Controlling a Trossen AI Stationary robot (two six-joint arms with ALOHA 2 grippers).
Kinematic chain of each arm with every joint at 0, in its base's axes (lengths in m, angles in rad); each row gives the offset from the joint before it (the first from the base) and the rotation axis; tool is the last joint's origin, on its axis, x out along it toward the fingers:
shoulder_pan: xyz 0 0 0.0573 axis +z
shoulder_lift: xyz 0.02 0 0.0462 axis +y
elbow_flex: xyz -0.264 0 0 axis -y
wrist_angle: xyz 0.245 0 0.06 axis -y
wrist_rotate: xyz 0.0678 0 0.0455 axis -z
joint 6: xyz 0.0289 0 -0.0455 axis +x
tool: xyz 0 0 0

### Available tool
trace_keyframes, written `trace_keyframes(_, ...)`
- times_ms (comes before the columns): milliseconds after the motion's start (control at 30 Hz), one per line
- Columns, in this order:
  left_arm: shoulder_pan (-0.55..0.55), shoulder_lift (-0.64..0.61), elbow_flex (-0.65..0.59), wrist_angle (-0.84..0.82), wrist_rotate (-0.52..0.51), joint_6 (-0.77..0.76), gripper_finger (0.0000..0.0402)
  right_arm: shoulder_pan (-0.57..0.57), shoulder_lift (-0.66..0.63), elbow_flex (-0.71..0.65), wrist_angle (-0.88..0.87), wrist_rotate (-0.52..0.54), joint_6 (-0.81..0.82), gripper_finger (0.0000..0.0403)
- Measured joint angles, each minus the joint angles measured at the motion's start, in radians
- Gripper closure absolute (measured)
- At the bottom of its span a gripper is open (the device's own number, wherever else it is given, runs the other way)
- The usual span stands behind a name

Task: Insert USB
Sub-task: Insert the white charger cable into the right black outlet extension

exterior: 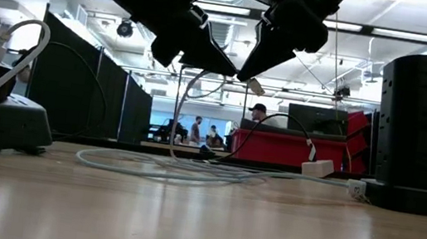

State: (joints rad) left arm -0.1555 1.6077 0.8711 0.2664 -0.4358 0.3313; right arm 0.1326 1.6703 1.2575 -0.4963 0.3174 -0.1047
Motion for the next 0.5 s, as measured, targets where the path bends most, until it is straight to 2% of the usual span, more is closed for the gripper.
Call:
trace_keyframes(100,0.001,0.000,0.000,0.021,0.001,0.000,0.0341,0.000,0.000,0.000,0.001,-0.003,0.000,0.0403)
trace_keyframes(333,0.004,0.000,-0.001,-0.020,0.003,-0.003,0.0393,0.000,0.000,0.000,0.003,-0.003,0.000,0.0403)
trace_keyframes(500,0.004,-0.001,-0.001,-0.013,0.001,-0.007,0.0400,0.001,0.000,0.006,-0.008,-0.004,0.000,0.0401)
